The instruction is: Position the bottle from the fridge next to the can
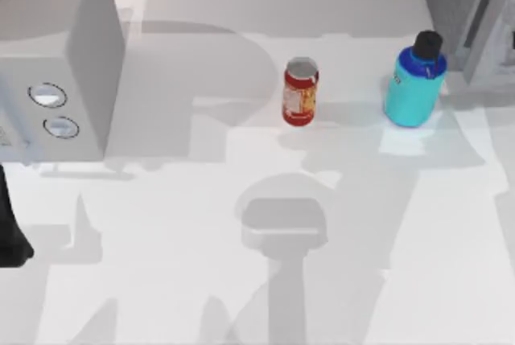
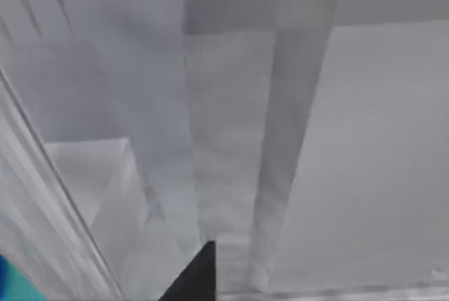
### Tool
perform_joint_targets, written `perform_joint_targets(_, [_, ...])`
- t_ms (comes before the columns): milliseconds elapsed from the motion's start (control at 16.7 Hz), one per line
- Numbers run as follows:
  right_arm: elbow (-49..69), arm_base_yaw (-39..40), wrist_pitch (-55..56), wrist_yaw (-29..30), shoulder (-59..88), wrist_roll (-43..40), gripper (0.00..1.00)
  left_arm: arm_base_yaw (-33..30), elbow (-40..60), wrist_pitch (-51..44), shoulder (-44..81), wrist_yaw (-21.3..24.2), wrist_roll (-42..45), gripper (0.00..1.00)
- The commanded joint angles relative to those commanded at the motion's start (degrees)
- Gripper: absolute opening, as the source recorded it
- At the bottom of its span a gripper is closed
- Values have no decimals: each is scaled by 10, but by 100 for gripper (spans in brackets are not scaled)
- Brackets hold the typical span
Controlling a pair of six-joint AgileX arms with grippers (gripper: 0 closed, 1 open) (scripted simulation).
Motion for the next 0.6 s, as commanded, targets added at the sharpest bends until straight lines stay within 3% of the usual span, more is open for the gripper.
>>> perform_joint_targets(240, [20, -9, -7, 3, 23, -2, 100, 0, 0, 0, 0, 0, 0, 100])
perform_joint_targets(600, [166, -8, -35, 4, 141, -2, 100, 0, 0, 0, 0, 0, 0, 100])
